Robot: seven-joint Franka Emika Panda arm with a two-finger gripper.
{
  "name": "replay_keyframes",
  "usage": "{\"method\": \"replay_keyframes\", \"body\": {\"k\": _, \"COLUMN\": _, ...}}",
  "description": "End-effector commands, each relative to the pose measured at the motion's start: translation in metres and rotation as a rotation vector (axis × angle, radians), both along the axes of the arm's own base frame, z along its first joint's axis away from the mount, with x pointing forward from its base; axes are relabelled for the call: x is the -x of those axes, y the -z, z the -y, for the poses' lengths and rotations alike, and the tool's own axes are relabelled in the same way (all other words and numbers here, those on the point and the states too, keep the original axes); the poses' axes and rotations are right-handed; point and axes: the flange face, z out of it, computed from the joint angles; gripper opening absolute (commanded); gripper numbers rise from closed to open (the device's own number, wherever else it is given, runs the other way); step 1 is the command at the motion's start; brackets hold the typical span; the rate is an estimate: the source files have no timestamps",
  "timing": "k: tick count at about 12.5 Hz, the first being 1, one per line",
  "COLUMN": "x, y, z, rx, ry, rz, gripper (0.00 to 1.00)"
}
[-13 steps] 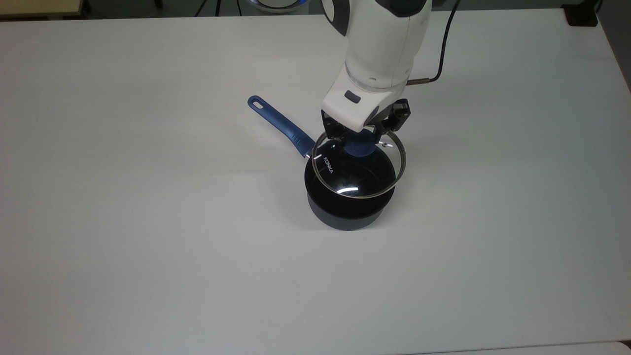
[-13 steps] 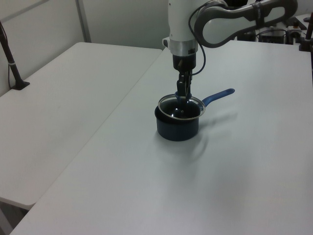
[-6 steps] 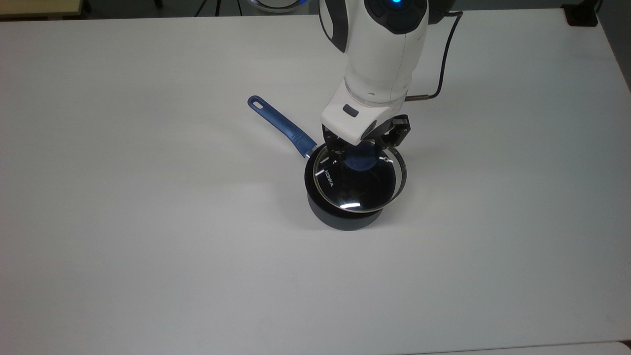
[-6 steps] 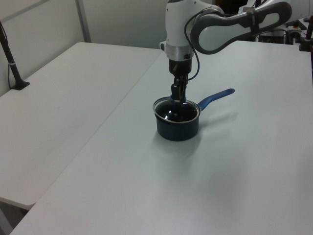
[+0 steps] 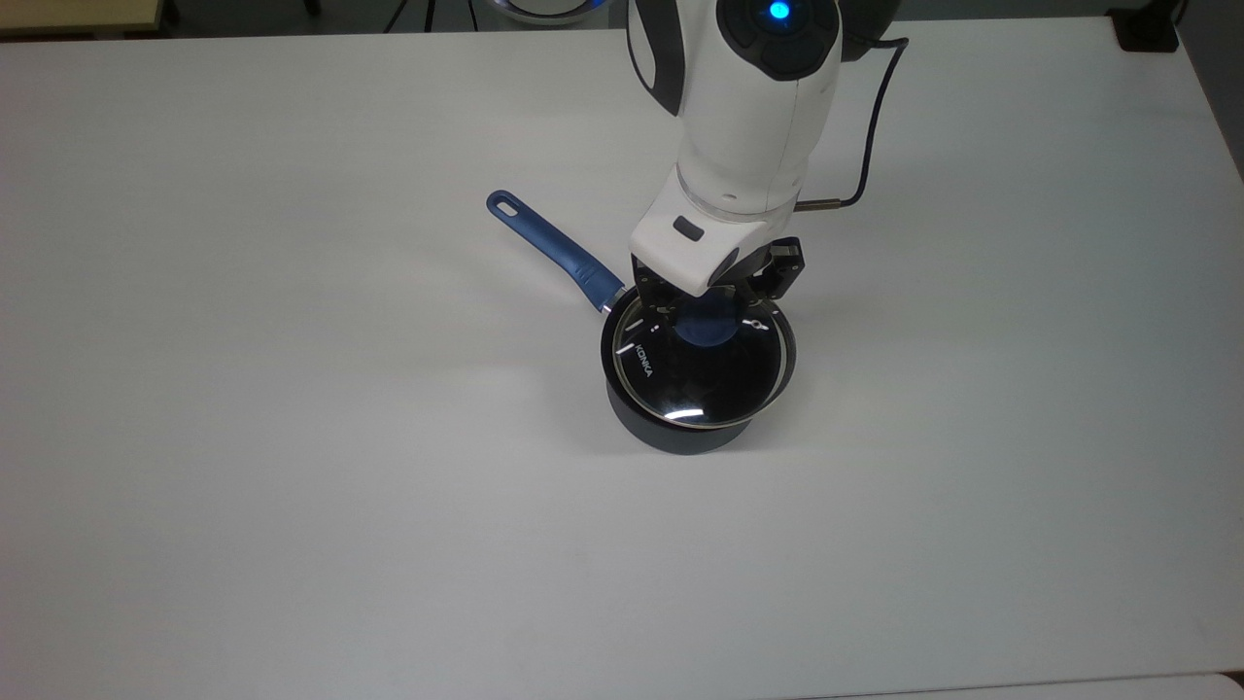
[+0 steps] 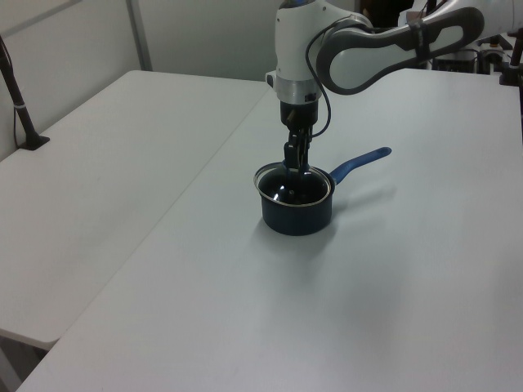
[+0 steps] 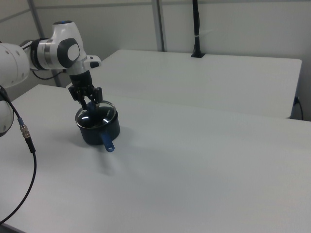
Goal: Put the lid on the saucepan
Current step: 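Lower the lid onto the saucepan rim and release the knob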
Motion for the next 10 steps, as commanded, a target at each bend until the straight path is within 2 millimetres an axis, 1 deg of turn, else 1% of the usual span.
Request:
{"method": "replay_keyframes", "body": {"k": 1, "x": 0.0, "y": 0.0, "z": -0.001, "rx": 0.041, "ry": -0.017, "rz": -0.003, "gripper": 0.25}}
{"method": "replay_keyframes", "body": {"k": 2, "x": 0.003, "y": 0.002, "z": 0.001, "rx": 0.06, "ry": -0.028, "rz": -0.029, "gripper": 0.28}}
{"method": "replay_keyframes", "body": {"k": 3, "x": 0.005, "y": 0.004, "z": 0.001, "rx": 0.066, "ry": -0.035, "rz": -0.046, "gripper": 0.53}}
{"method": "replay_keyframes", "body": {"k": 4, "x": 0.007, "y": 0.004, "z": 0.002, "rx": 0.071, "ry": -0.039, "rz": -0.063, "gripper": 0.69}}
{"method": "replay_keyframes", "body": {"k": 5, "x": 0.009, "y": 0.005, "z": -0.001, "rx": 0.074, "ry": -0.045, "rz": -0.077, "gripper": 1.0}}
{"method": "replay_keyframes", "body": {"k": 7, "x": 0.014, "y": 0.006, "z": -0.004, "rx": 0.071, "ry": -0.044, "rz": -0.103, "gripper": 1.0}}
{"method": "replay_keyframes", "body": {"k": 8, "x": 0.014, "y": 0.002, "z": -0.004, "rx": 0.068, "ry": -0.037, "rz": -0.099, "gripper": 1.0}}
{"method": "replay_keyframes", "body": {"k": 9, "x": 0.014, "y": -0.004, "z": -0.003, "rx": 0.066, "ry": -0.009, "rz": -0.087, "gripper": 1.0}}
{"method": "replay_keyframes", "body": {"k": 10, "x": 0.017, "y": -0.019, "z": -0.002, "rx": 0.063, "ry": 0.021, "rz": -0.066, "gripper": 1.0}}
